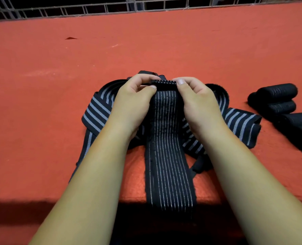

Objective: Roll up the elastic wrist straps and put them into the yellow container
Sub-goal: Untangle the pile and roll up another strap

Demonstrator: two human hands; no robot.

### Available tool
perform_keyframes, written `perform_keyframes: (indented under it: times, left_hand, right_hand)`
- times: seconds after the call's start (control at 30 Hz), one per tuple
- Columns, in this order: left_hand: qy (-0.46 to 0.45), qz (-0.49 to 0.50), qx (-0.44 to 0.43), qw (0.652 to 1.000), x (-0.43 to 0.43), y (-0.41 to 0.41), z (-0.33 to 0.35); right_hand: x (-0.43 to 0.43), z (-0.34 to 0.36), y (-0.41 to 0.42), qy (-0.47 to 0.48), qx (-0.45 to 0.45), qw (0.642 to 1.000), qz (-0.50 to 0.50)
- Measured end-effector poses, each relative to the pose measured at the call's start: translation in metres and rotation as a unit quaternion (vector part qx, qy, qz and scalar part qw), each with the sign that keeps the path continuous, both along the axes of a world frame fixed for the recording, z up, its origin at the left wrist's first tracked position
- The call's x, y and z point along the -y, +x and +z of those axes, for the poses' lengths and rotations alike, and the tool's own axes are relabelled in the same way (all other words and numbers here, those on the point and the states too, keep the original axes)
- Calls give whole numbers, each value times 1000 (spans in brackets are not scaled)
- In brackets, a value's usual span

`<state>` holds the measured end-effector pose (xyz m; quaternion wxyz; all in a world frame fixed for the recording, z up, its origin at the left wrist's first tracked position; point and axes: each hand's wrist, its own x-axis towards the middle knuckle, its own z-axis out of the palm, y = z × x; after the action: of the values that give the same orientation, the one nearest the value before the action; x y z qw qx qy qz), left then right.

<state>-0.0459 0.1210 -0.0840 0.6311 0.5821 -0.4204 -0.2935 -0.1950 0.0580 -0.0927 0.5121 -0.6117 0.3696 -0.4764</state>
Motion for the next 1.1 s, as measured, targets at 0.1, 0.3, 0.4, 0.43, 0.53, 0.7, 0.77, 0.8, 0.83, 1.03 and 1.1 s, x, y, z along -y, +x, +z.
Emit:
perform_keyframes:
  times: [0.1, 0.3, 0.4, 0.43, 0.53, 0.7, 0.77, 0.8, 0.83, 1.03, 1.1]
  left_hand:
    - [0, -19, -48, 999, -3, -2, 3]
    - [-16, -21, -48, 998, -5, -6, 2]
    - [-19, -3, -23, 1000, -5, -4, -2]
    - [-17, -1, -28, 999, -5, -3, -2]
    - [-20, 0, -54, 998, -5, -3, -1]
    - [-47, 7, -31, 998, -3, -2, -5]
    - [-53, 6, -13, 998, -2, -2, -6]
    - [-56, 0, -8, 998, -3, -3, -6]
    - [-57, -7, -4, 998, -2, -3, -6]
    - [-20, -29, -41, 999, -1, -6, -5]
    - [-2, -40, -74, 996, -1, -8, -4]
  right_hand:
    - [-1, 0, -4, -17, -5, 1000, -2]
    - [-2, -4, -3, -34, 13, 999, 8]
    - [-3, -6, -3, -30, 38, 999, 23]
    - [-2, -7, -2, -26, 44, 998, 31]
    - [-2, -7, -2, -12, 26, 999, 28]
    - [-7, -3, -5, 2, -48, 999, 14]
    - [-9, -2, -4, 2, -63, 998, -1]
    - [-9, -2, -3, 8, -59, 998, -7]
    - [-8, -2, -3, 17, -48, 999, -11]
    - [-2, -4, -6, 39, 17, 999, -15]
    - [-2, -5, -5, 29, 9, 999, -28]
